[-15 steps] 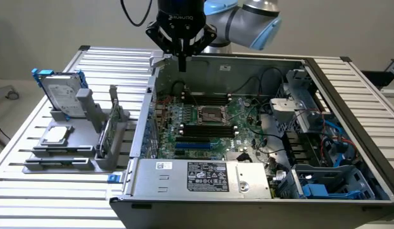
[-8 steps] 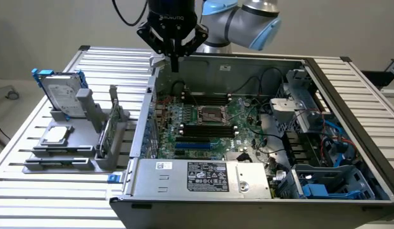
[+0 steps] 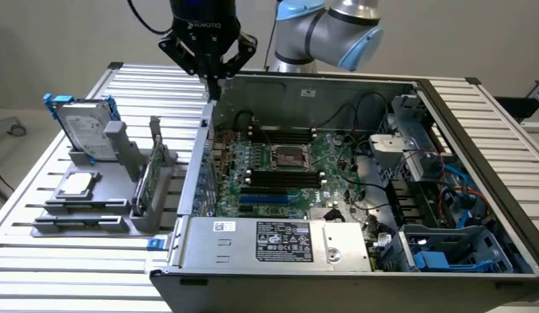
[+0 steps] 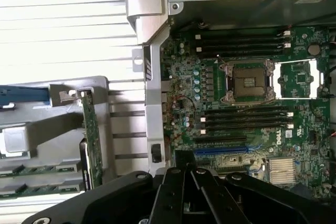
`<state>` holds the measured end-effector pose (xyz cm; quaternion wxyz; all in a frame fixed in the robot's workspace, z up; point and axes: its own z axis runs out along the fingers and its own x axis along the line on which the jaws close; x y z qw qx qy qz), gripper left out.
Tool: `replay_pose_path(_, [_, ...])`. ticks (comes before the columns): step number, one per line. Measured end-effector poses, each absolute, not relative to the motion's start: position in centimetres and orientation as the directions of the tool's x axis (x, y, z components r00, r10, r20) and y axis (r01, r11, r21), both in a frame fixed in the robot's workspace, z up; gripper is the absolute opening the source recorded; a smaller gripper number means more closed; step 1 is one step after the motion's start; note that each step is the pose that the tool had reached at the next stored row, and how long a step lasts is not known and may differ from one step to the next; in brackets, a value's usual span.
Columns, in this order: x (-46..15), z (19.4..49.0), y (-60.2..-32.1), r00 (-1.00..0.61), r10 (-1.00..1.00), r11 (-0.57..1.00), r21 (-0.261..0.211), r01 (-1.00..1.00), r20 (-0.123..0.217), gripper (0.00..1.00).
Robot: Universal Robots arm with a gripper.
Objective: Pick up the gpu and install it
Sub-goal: 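Reach for the gpu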
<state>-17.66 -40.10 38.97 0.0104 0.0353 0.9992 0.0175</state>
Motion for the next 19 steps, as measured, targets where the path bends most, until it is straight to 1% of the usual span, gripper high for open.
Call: replay_pose_path(19, [-26.3,38.2,-40.1,-0.997,0.070,0.997,-0.025,0.070,-0.024,0.11])
